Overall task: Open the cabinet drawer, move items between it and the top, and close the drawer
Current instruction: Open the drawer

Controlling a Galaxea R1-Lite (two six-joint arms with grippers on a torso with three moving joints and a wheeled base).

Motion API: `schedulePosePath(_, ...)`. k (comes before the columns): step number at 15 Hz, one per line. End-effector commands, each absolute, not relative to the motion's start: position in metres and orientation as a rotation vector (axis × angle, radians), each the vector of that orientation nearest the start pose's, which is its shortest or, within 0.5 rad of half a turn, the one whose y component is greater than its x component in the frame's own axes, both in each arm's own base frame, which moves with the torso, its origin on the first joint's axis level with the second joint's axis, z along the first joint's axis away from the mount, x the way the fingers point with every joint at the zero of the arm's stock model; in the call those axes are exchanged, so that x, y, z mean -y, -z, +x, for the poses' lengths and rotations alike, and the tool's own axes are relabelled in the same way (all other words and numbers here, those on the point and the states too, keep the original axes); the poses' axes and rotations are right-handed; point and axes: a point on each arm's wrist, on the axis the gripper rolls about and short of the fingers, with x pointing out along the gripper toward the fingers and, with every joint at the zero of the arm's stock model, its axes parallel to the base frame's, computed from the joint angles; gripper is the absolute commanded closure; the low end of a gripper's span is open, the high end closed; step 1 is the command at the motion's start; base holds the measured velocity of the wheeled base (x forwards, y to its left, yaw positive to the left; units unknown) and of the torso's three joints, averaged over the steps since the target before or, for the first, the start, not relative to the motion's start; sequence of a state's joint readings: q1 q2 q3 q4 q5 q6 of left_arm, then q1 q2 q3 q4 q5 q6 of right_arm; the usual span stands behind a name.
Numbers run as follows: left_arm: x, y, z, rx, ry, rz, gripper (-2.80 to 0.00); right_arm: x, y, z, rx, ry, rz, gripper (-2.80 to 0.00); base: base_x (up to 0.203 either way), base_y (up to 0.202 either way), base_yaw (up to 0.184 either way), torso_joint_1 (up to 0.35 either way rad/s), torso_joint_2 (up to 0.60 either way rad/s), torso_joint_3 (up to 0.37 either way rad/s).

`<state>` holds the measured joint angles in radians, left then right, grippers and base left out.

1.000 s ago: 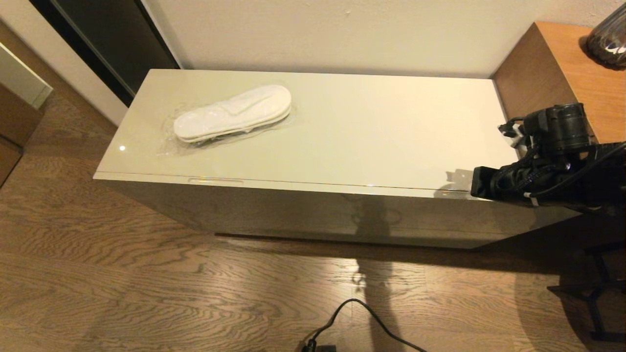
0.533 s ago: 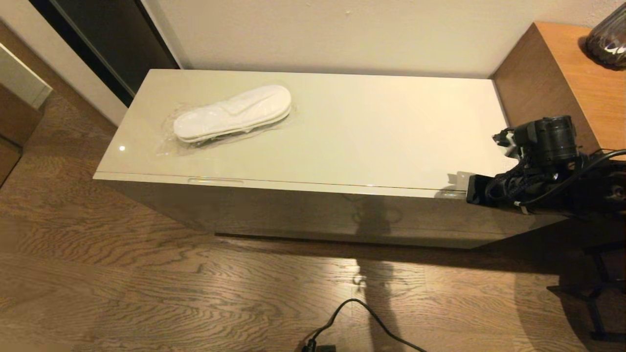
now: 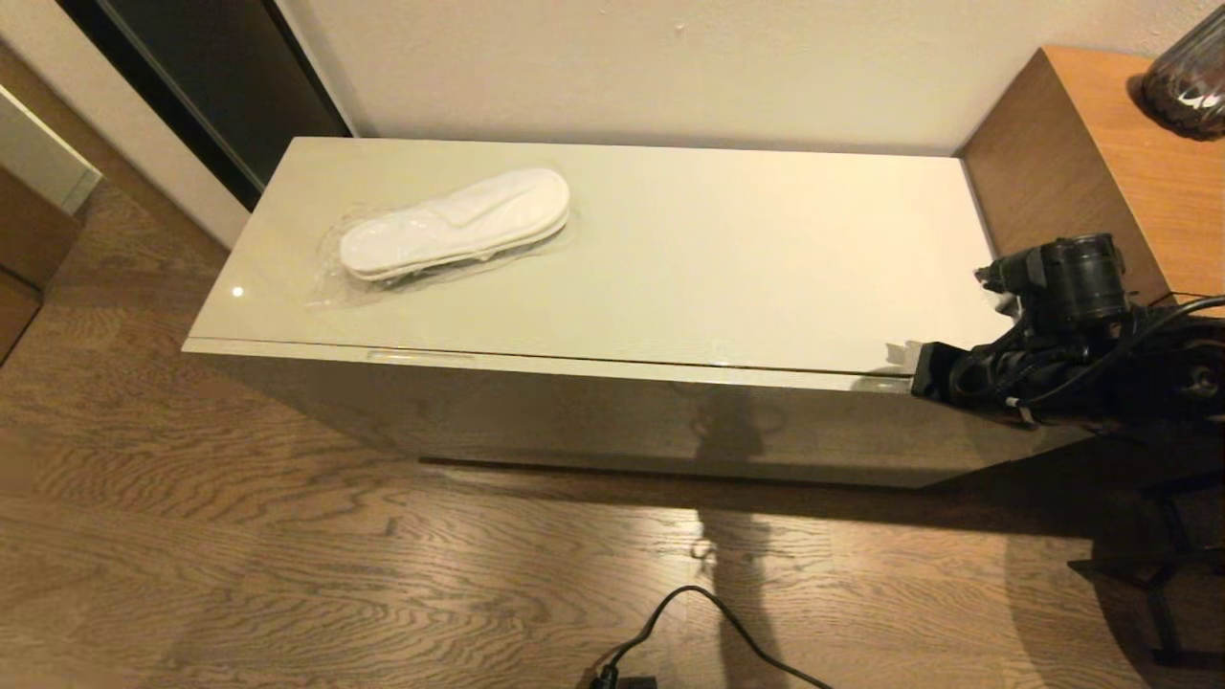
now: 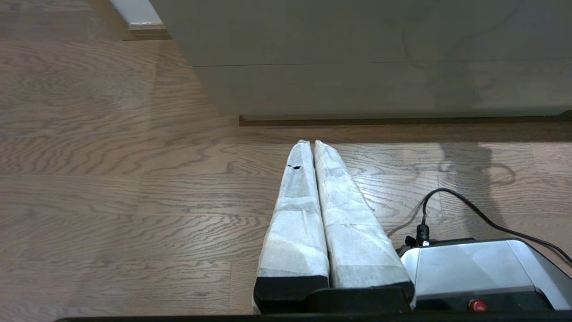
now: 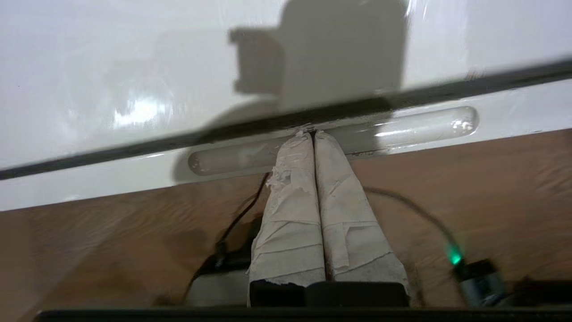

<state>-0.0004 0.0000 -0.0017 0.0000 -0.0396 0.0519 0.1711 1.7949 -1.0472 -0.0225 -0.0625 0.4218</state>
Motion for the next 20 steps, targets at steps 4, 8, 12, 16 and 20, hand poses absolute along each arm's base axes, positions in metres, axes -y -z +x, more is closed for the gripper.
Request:
schedulePosePath(4,0.001,-0.076,-0.023,0.001,0.041,0.052,0.00,-0.054,-0.138,0.317,-0.889,0.030,0.418,0.00,0.000,0.000,0.000,0.000,0.00,0.000)
schedulePosePath(8,0.001,-0.076,-0.023,0.001,0.040,0.052,0.00,-0.051,-0.132,0.298,-0.930,0.039,0.422,0.00,0.000,0.000,0.000,0.000,0.00,0.000)
schedulePosePath(12,0.001,-0.076,-0.023,0.002,0.040,0.052,0.00,-0.046,-0.145,0.262,-0.962,0.013,0.434,0.00,0.000,0.000,0.000,0.000,0.00,0.000)
schedulePosePath(16,0.001,-0.076,-0.023,0.001,0.041,0.052,0.00,-0.036,-0.166,0.201,-0.973,-0.002,0.441,0.00,0.000,0.000,0.000,0.000,0.00,0.000)
schedulePosePath(20,0.001,-0.076,-0.023,0.001,0.040,0.052,0.00,-0.021,-0.205,0.107,-0.942,-0.037,0.459,0.00,0.000,0.000,0.000,0.000,0.00,0.000)
